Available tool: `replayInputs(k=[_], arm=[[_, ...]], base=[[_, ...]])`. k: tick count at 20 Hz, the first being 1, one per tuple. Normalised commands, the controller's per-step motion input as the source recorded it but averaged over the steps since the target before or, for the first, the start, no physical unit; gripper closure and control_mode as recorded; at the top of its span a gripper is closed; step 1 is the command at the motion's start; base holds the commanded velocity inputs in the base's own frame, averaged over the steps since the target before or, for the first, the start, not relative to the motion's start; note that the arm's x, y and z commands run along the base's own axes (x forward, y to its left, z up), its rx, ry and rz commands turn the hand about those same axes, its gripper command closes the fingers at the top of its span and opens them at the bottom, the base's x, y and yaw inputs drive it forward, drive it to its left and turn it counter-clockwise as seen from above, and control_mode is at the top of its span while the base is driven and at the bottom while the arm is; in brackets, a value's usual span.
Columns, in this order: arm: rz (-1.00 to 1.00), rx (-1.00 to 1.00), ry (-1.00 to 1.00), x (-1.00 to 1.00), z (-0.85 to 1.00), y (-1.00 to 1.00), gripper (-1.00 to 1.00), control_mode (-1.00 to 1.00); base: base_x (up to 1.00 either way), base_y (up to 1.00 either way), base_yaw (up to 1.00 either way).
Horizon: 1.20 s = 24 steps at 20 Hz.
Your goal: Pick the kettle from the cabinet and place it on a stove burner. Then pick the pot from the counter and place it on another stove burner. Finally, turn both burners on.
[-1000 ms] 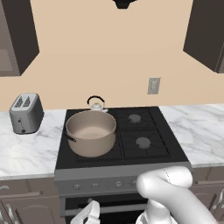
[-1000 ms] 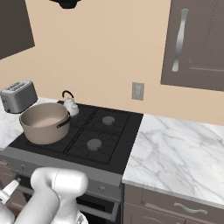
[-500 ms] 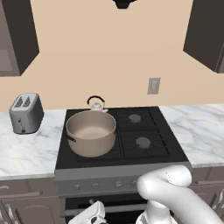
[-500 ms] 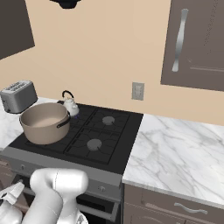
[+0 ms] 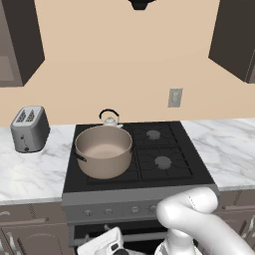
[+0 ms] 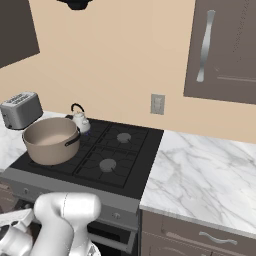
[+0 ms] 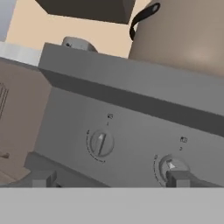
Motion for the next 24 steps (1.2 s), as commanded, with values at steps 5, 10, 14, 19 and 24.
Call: replayInputs(k=[5, 10, 14, 19, 24], arm=[[0.0, 0.29, 0.0, 0.18, 0.0, 0.0, -1.0, -1.0], [0.0, 0.29, 0.01, 0.1, 0.0, 0.0, -1.0, -1.0], [0.03, 0.27, 0.05, 0.05, 0.0, 0.0, -1.0, -1.0], [0.0, 0.24, 0.03, 0.19, 0.0, 0.0, -1.0, -1.0], [0.0, 0.06, 0.0, 0.03, 0.0, 0.0, -1.0, -1.0]], base=[[0.0, 0.0, 0.0], [0.0, 0.0, 0.0], [0.0, 0.0, 0.0], [0.0, 0.0, 0.0], [0.0, 0.0, 0.0]])
